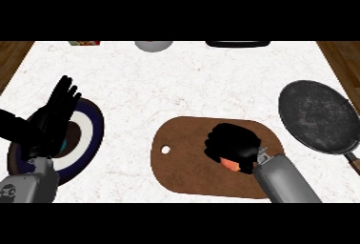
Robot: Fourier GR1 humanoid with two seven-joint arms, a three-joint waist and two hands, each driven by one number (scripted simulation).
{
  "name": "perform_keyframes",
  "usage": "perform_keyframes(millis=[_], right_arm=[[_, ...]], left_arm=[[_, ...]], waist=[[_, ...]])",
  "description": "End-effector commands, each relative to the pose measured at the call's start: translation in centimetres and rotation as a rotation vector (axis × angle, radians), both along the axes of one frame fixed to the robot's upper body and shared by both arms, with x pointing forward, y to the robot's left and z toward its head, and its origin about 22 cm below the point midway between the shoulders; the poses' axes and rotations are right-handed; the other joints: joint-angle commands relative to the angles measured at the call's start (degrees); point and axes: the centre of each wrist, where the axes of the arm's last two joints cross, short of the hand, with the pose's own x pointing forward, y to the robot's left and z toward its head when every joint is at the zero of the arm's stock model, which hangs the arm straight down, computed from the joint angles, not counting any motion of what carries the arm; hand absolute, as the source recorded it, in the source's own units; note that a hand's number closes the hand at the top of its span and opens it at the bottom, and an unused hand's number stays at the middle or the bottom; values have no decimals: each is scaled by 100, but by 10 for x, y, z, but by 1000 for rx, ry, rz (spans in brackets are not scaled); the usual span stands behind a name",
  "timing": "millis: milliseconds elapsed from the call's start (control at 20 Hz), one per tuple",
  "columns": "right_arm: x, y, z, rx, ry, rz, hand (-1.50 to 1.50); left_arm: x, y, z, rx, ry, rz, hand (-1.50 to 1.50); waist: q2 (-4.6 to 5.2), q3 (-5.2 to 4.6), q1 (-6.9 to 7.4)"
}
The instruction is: Pick the squash from the cutting board and place it in the pan
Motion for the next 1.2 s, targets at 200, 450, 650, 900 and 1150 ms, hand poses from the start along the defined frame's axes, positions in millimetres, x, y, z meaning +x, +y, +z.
perform_keyframes(millis=[200, 450, 650, 900, 1150], right_arm=[[-39, -69, 8, 109, -132, -686, 150], [-84, -68, 83, 274, -391, -717, 150], [-131, -62, 135, 305, -425, -776, 150], [-152, -76, 162, 349, -408, -883, 150], [-109, -124, 163, 428, -439, -1022, 150]], left_arm=[[-12, 13, -8, 10, 15, 60, 0], [-22, 20, -14, 7, 23, 47, 0], [-11, 1, -1, 14, 5, 26, 0], [-2, 1, -5, 11, 0, 1, 0], [1, 3, -3, -3, -3, -20, 0]], waist=[[-89, 7, -418], [-96, -1, -318], [-23, 6, -132], [39, 15, 55], [59, 21, 102]])
